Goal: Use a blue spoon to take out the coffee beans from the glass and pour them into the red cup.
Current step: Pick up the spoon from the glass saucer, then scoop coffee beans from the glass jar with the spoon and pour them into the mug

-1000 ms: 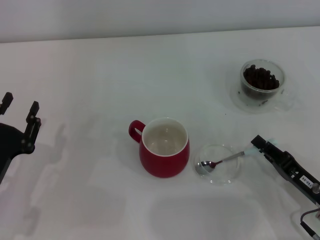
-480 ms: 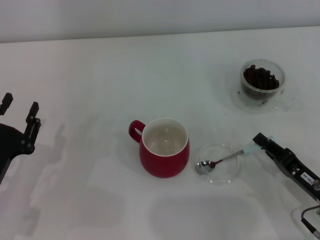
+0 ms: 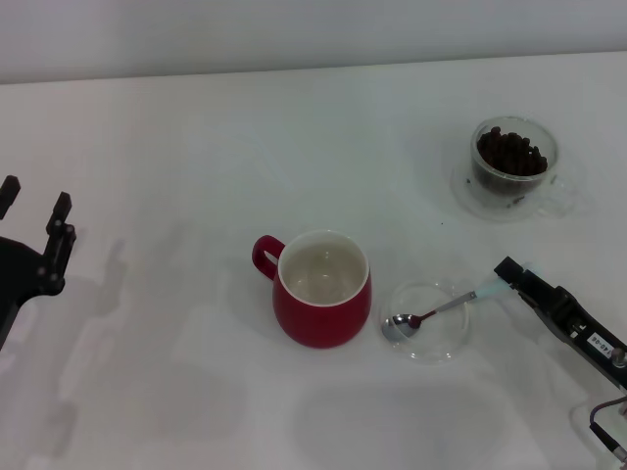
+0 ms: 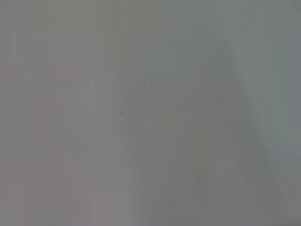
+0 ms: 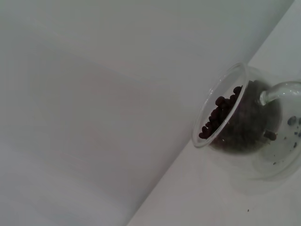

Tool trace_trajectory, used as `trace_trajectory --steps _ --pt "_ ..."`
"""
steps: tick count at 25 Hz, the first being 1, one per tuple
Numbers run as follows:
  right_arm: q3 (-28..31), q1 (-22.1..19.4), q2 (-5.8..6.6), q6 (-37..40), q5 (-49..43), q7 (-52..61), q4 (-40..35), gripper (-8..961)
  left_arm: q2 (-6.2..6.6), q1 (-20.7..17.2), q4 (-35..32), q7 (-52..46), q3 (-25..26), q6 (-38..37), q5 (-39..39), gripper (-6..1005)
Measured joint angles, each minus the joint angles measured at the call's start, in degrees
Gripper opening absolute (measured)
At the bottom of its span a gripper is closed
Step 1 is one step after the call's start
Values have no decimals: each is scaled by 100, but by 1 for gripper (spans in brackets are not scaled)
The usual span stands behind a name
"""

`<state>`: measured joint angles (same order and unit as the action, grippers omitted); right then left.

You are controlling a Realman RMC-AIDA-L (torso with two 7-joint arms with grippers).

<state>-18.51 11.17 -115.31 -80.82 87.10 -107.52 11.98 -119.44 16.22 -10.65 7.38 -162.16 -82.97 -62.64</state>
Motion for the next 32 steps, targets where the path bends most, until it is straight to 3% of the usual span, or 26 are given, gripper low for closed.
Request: trace_trajectory --steps 11,32 --pt "20 -19 5 -204 8 -10 -258 145 7 30 -9 0 0 7 -44 490" --pt "266 -249 44 -1521 243 71 -1135 145 22 31 -5 0 0 -72 -309 491"
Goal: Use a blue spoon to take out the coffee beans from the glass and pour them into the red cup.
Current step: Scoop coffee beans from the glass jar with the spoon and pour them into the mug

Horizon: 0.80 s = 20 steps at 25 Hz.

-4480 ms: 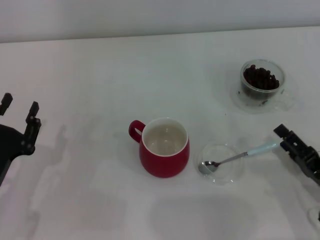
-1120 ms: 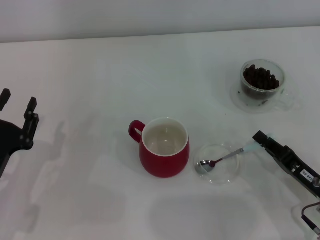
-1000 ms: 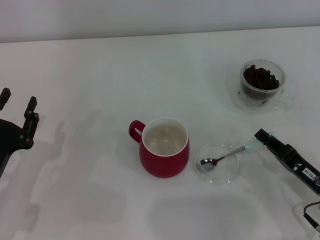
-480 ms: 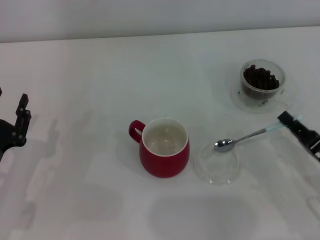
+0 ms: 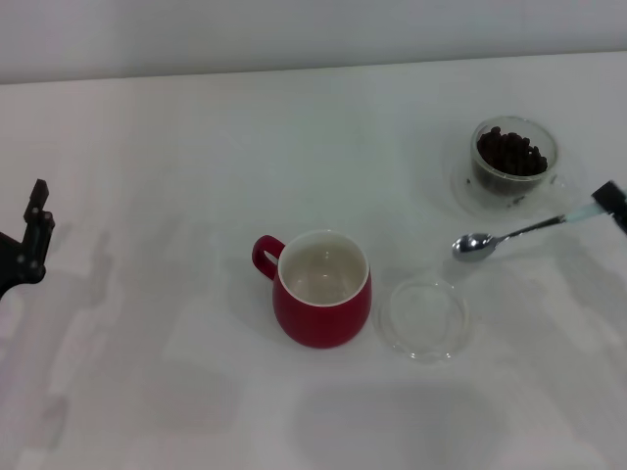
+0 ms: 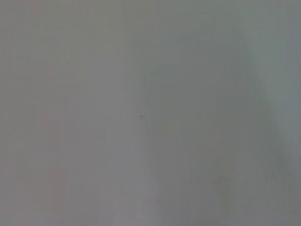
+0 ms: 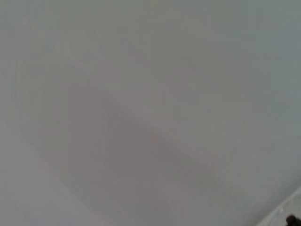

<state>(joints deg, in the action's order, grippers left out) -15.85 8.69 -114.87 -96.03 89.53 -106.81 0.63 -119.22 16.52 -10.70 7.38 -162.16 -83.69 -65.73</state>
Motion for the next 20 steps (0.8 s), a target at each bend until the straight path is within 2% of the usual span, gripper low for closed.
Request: trace_trajectory --steps 11,20 --pt "181 212 0 -59 93 8 -368 145 3 10 28 0 9 -48 -156 491" --pt "214 525 0 202 252 -57 -745 145 -4 44 42 0 9 -15 -279 490"
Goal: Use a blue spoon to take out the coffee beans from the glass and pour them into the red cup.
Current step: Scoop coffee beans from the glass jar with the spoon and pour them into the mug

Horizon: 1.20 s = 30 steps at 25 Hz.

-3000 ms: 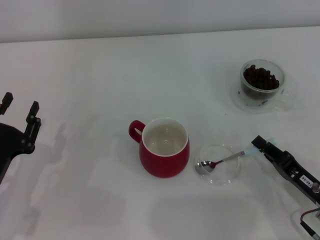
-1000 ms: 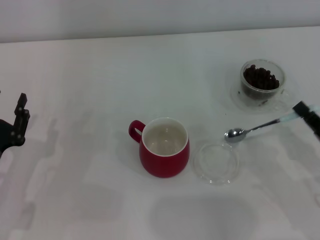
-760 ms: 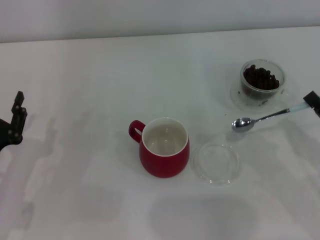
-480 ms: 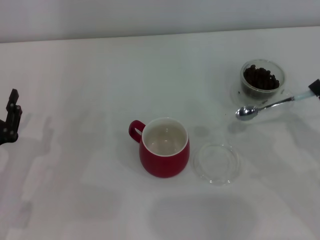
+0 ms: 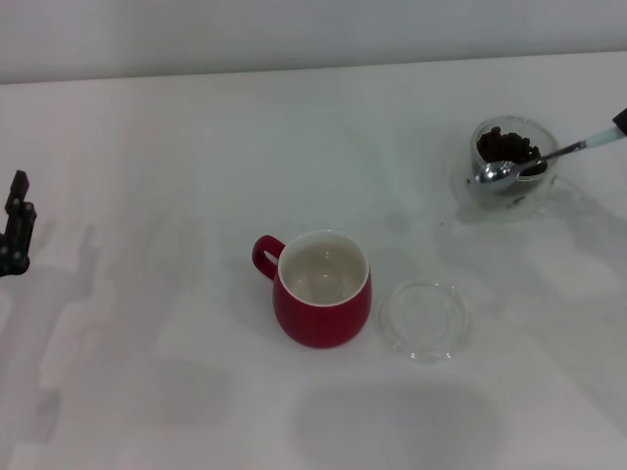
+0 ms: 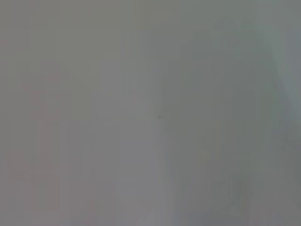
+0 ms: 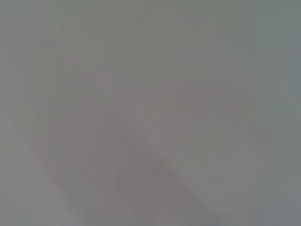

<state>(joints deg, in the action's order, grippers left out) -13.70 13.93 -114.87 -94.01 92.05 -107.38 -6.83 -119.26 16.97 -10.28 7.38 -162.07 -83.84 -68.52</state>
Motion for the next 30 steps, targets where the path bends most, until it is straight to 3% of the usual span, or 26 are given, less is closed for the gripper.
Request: trace_trajectory --steps 17,30 --pt "53 283 9 951 122 -659 -431 145 -10 -45 -41 0 -11 14 -6 490" --pt "52 379 9 1037 120 -1297 -625 145 -18 -45 -192 0 -55 7 32 488"
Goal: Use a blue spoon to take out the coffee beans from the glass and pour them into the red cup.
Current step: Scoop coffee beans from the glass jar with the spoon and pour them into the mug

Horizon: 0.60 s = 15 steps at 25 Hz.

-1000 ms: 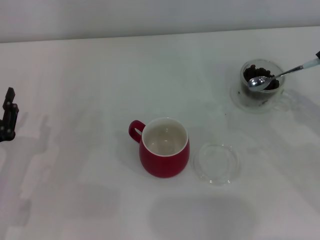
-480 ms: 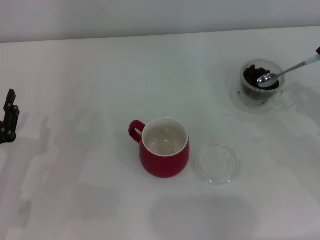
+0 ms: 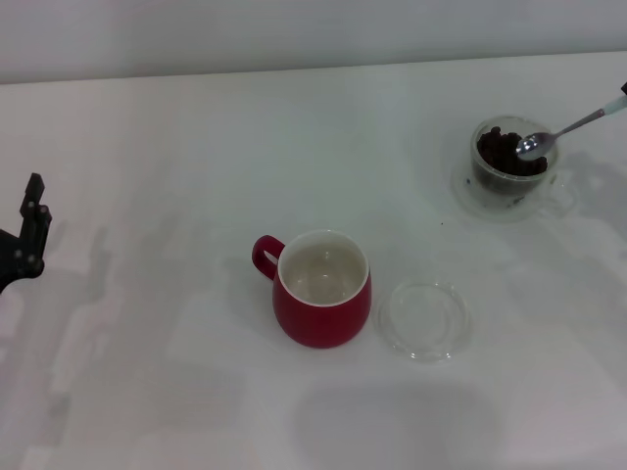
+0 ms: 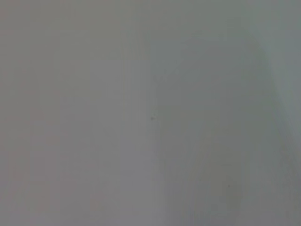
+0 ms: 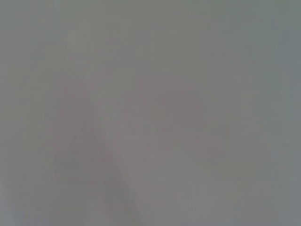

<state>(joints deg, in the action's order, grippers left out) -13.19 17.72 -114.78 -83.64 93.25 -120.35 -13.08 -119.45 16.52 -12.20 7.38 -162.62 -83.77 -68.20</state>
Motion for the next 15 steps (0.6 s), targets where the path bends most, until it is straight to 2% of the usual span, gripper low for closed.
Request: trace_trajectory --steps 15 --pt "-214 12 -16 97 -92 -632 97 145 -6 -38 -24 0 -6 1 1 491"
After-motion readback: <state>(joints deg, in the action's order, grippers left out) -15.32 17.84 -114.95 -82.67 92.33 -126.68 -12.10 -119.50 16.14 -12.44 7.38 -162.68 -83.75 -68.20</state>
